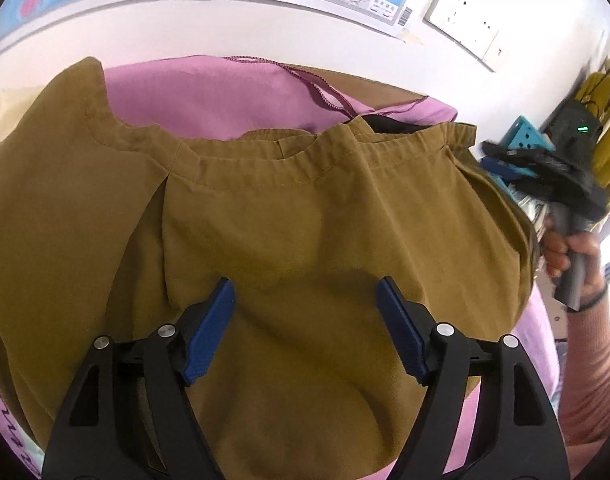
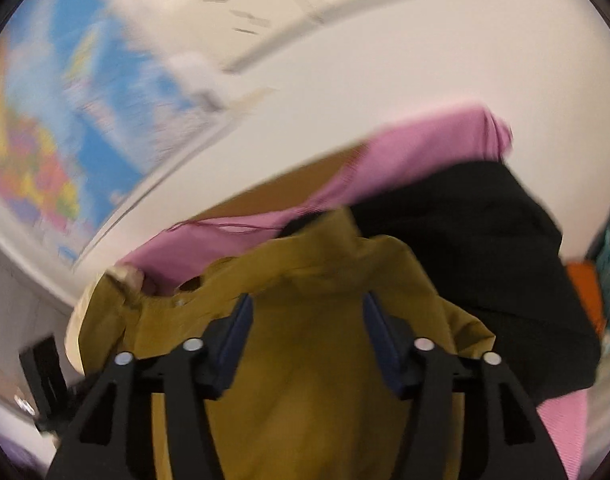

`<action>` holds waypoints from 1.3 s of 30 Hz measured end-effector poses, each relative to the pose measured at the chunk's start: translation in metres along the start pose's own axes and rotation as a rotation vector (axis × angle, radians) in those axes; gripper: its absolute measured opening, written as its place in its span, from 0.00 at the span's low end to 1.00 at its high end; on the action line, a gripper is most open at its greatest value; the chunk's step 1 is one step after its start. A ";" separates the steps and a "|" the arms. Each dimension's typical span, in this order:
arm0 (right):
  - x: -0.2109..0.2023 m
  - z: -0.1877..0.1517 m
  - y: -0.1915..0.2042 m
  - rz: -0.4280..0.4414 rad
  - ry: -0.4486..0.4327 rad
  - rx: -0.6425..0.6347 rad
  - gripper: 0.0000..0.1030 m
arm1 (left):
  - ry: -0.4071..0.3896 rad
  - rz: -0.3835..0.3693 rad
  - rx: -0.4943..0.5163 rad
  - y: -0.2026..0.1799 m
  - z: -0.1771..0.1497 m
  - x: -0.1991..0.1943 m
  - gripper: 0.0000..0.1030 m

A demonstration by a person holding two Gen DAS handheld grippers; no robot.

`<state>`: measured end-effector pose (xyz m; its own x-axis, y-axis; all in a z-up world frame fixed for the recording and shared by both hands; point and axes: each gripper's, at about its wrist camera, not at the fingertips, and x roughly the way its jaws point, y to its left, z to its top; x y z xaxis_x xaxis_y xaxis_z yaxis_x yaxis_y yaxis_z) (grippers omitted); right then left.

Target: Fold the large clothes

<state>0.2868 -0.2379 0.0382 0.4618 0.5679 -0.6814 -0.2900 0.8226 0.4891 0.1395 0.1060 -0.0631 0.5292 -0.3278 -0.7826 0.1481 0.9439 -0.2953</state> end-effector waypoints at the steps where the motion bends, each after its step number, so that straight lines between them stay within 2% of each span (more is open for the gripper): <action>1: -0.004 -0.002 0.009 0.005 -0.005 -0.038 0.57 | -0.002 0.006 0.005 -0.001 0.000 0.000 0.73; 4: -0.002 -0.012 0.018 -0.017 0.014 -0.112 0.58 | -0.010 0.019 0.025 -0.004 -0.001 0.002 0.74; 8: 0.026 -0.020 -0.007 -0.072 0.077 -0.060 0.57 | -0.014 0.013 0.029 -0.004 -0.001 0.004 0.76; 10: 0.033 -0.023 -0.025 -0.024 0.056 0.005 0.53 | -0.016 0.008 0.035 -0.003 -0.002 0.004 0.76; 14: 0.030 -0.023 -0.028 -0.017 0.060 0.034 0.51 | -0.026 -0.003 0.025 -0.002 -0.006 -0.008 0.76; 17: 0.010 -0.026 -0.022 -0.018 0.057 0.050 0.60 | -0.093 -0.028 0.011 0.008 -0.022 -0.041 0.79; 21: -0.045 -0.049 -0.015 0.086 -0.003 0.056 0.68 | -0.195 -0.035 -0.055 0.038 -0.057 -0.097 0.87; 23: -0.073 -0.067 -0.016 0.106 -0.014 0.062 0.74 | -0.211 -0.034 -0.113 0.056 -0.075 -0.115 0.89; 28: -0.116 -0.139 -0.035 0.164 0.028 0.191 0.78 | -0.157 -0.043 -0.299 0.101 -0.118 -0.122 0.89; 30: -0.117 -0.163 -0.041 0.171 0.051 0.246 0.78 | -0.116 -0.105 -0.364 0.109 -0.133 -0.110 0.89; 33: -0.103 -0.185 -0.049 0.216 0.090 0.335 0.78 | -0.076 -0.156 -0.379 0.104 -0.142 -0.094 0.89; 36: -0.082 -0.196 -0.043 0.245 0.119 0.359 0.78 | -0.038 -0.236 -0.383 0.090 -0.142 -0.074 0.89; 39: -0.070 -0.193 -0.032 0.246 0.106 0.335 0.78 | -0.043 -0.225 -0.348 0.079 -0.136 -0.066 0.92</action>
<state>0.1022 -0.2984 -0.0343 0.3187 0.7600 -0.5664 -0.0842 0.6178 0.7818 0.0022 0.1964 -0.1090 0.5513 -0.5154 -0.6560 -0.0230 0.7767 -0.6295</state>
